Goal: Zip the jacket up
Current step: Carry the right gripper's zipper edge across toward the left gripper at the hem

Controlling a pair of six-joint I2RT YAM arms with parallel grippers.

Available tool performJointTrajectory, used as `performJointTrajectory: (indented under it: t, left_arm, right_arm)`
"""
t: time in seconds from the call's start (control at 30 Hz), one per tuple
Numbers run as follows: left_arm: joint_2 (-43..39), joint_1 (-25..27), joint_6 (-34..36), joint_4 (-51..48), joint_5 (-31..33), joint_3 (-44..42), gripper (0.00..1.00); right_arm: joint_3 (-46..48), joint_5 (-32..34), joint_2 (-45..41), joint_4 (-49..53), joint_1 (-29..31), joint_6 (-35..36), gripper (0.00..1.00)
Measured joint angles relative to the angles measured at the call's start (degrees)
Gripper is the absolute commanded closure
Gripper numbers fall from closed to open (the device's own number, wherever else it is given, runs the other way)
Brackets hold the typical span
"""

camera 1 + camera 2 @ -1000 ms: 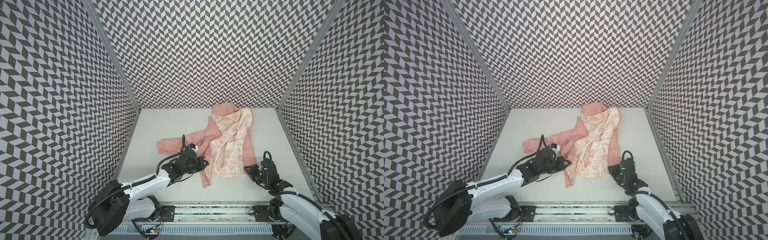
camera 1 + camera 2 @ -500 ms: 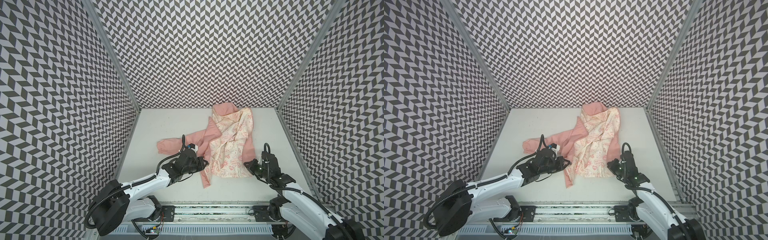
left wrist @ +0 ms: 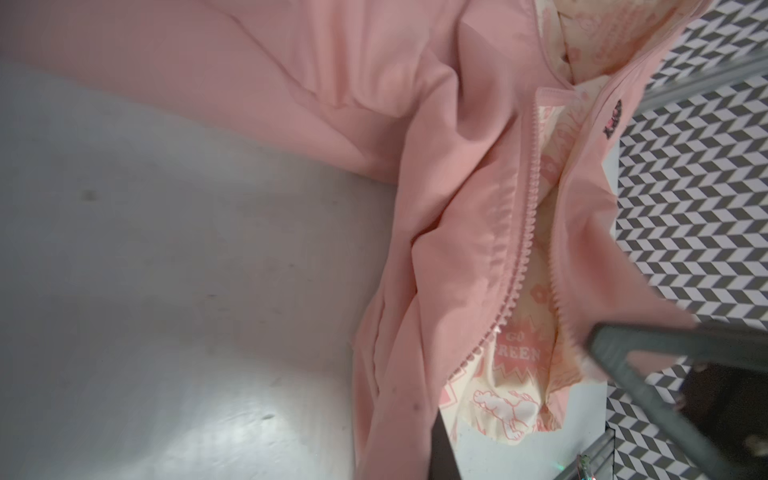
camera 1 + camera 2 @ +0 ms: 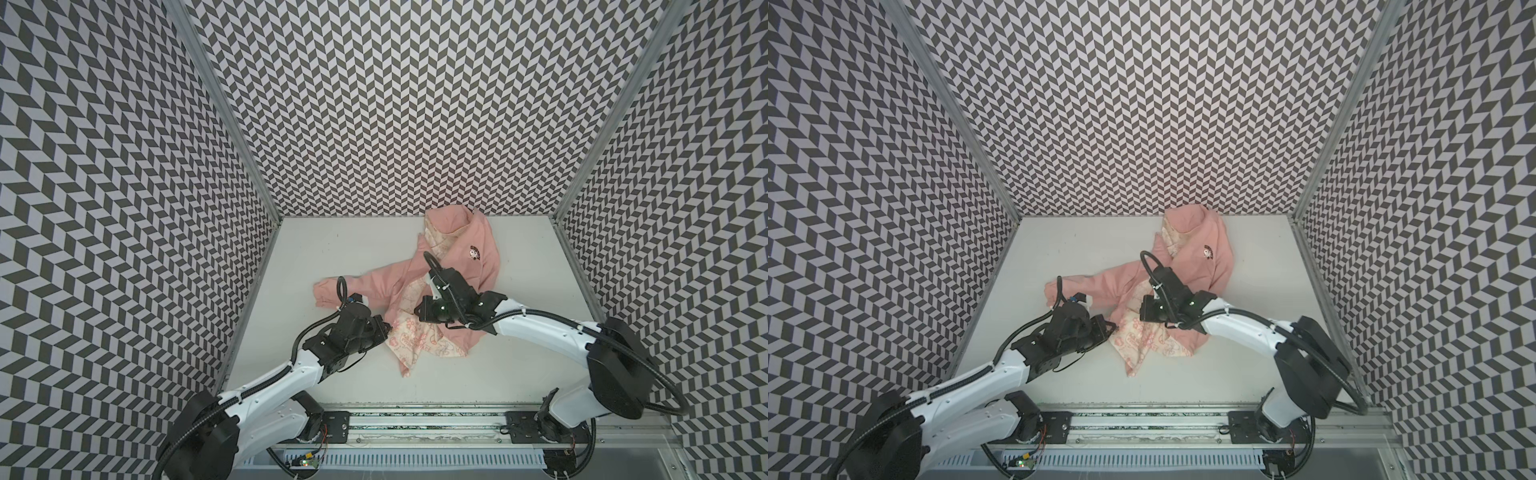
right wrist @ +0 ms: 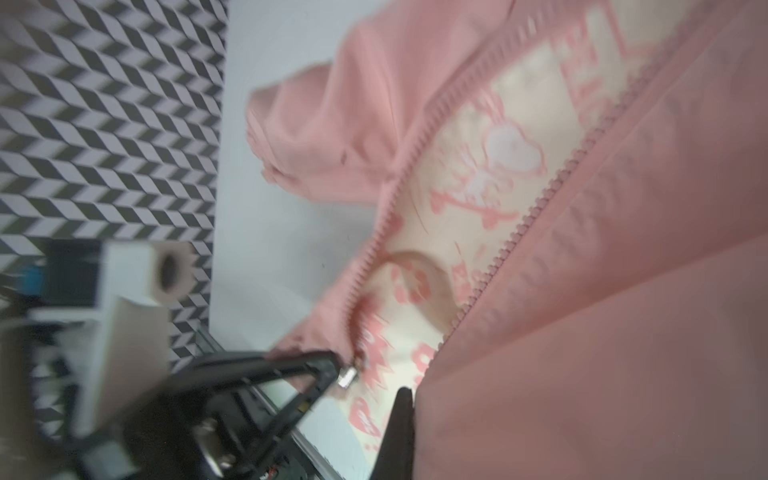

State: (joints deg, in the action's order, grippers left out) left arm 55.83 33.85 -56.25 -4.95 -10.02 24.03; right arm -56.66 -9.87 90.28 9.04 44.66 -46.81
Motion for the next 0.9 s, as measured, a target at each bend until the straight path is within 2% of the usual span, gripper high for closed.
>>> performJointTrajectory:
  t: [0.13, 0.43, 0.67, 0.8, 0.9]
  left_arm:
    - [-3.32, -2.03, 0.28, -3.15, 0.13, -1.03, 1.0]
    - [-0.31, -2.16, 0.28, -2.54, -1.68, -1.95, 1.0]
    - [-0.37, -2.32, 0.44, -1.86, -2.47, -1.95, 1.0]
    - [-0.46, -2.32, 0.52, -1.55, -2.73, -1.95, 1.0]
    - [-0.44, -2.32, 0.52, -1.16, -3.08, -1.95, 1.0]
  right_arm:
    - [4.87, -1.29, 2.12, -2.43, 0.83, -2.25, 1.0]
    - [10.86, -2.62, 2.14, -8.55, 0.87, -6.21, 1.0]
    - [11.04, -6.95, 7.15, -20.31, 0.9, -10.38, 0.94]
    - [12.15, -7.28, 8.17, -21.7, 0.9, -11.78, 0.9]
    - [12.55, -7.19, 8.15, -22.12, 0.9, -12.39, 0.84]
